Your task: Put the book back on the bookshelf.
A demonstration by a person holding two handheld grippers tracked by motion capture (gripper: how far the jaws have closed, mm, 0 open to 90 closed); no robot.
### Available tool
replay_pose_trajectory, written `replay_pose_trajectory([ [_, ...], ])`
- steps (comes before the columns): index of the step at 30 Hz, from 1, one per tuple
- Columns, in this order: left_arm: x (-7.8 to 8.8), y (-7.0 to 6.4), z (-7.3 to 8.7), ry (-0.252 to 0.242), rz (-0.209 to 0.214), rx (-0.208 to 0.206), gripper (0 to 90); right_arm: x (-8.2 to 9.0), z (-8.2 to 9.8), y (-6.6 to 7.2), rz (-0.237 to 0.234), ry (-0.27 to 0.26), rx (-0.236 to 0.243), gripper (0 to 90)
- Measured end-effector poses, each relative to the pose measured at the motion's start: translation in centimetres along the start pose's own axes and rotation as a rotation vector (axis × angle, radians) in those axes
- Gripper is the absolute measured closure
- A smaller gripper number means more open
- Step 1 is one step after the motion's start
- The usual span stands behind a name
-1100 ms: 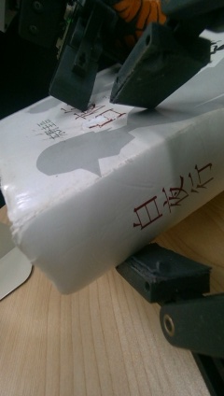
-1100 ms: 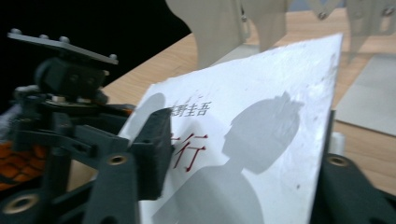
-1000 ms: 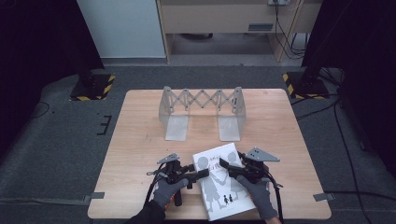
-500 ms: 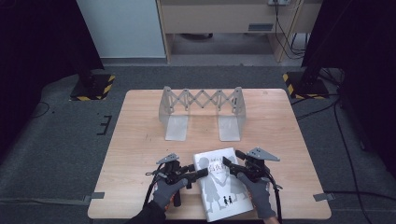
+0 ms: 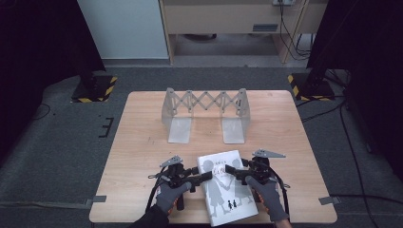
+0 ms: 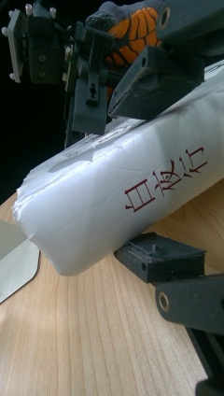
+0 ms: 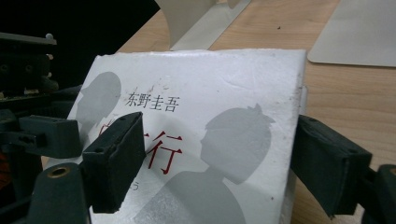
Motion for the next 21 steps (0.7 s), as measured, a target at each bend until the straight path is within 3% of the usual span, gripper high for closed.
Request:
replay_pose_trajectory([
  [6,0.3,-0.6,-0.6,-0.014,-0.011,-0.033,31.7,0.4,-0.4,0.5,0.008,-0.019,0.043,23.3],
  [8,0.4,-1.0,-1.0,-0.031,0.013,-0.02,33.9,0.5,-0.7,0.9,0.005,-0.042,0.063,24.9],
  [9,0.3,-1.3,-1.1,-0.031,0.028,-0.023,33.9,0.5,-0.9,1.2,-0.01,-0.06,0.074,26.5],
  [10,0.2,-1.7,-1.1,-0.024,0.04,-0.03,33.8,0.4,-1.3,2.0,-0.06,-0.084,0.085,33.0],
  [11,0.0,-2.0,-1.1,-0.019,0.045,-0.042,33.0,0.2,-1.5,2.5,-0.088,-0.08,0.088,33.6],
  [12,0.1,-2.0,-1.0,-0.022,0.059,-0.031,35.4,0.2,-1.5,2.8,-0.085,-0.074,0.1,34.9],
  [14,0.3,-2.0,-1.1,-0.015,0.074,-0.001,37.5,0.2,-1.6,2.8,-0.085,-0.076,0.115,37.9],
  [17,0.5,-2.3,-1.4,-0.01,0.079,-0.015,40.4,0.7,-1.8,2.4,-0.083,-0.107,0.1,39.5],
  [20,1.4,-2.7,-2.4,-0.01,0.093,-0.029,44.3,2.2,-2.6,1.4,-0.042,-0.178,0.091,35.5],
  [21,1.4,-2.7,-2.4,-0.01,0.093,-0.029,45.2,2.2,-2.6,1.4,-0.042,-0.178,0.091,35.5],
])
Point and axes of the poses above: each handheld gripper's, and its own axes: x roughly backward along the jaws, z roughly out of its underside, y roughly to its left, the point moved 6 cm from there along -x, roughly forward along the jaws, and after that the axes turned 12 degrees about -z, right-handed, at the moved point
